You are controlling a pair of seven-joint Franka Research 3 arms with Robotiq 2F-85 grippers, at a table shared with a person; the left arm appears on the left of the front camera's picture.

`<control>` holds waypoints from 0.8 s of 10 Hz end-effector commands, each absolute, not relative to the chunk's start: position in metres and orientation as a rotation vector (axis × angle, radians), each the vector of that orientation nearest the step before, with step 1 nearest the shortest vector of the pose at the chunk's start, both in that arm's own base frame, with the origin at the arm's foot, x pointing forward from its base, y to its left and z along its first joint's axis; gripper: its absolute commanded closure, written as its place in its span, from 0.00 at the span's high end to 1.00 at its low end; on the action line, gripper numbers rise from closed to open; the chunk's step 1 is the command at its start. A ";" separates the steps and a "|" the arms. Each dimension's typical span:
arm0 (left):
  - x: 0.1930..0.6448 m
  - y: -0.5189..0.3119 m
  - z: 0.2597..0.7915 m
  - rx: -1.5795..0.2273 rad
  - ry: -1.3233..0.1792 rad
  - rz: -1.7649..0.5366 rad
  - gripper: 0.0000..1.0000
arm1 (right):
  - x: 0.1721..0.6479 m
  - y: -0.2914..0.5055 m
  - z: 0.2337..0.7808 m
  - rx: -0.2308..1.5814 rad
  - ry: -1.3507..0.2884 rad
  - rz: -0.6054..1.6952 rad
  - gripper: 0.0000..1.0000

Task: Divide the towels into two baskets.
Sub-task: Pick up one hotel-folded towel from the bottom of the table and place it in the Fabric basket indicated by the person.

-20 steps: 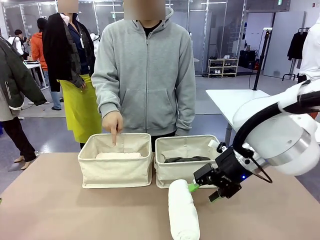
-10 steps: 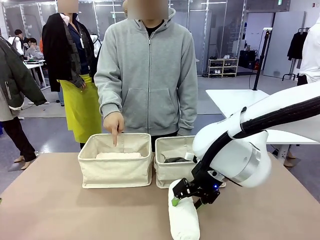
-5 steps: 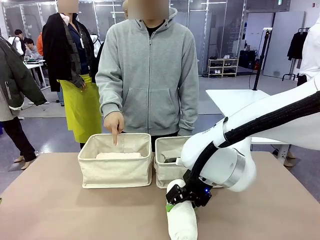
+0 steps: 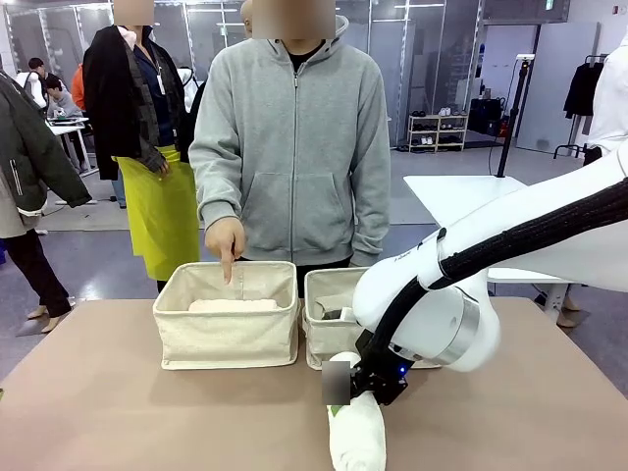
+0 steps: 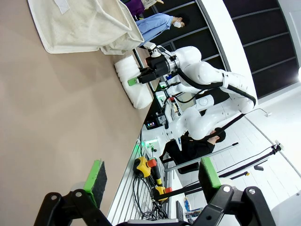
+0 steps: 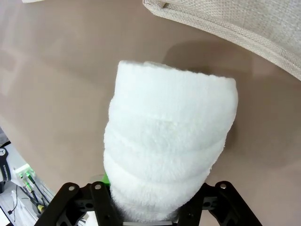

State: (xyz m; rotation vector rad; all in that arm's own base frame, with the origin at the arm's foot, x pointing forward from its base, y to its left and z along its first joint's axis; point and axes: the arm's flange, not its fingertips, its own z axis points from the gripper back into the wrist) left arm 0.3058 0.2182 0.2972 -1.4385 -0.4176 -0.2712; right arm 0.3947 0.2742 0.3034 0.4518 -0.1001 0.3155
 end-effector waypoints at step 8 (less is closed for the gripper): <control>0.303 0.219 0.301 -1.435 -0.426 -0.275 1.00 | 0.374 0.277 0.464 0.226 -0.142 0.959 0.25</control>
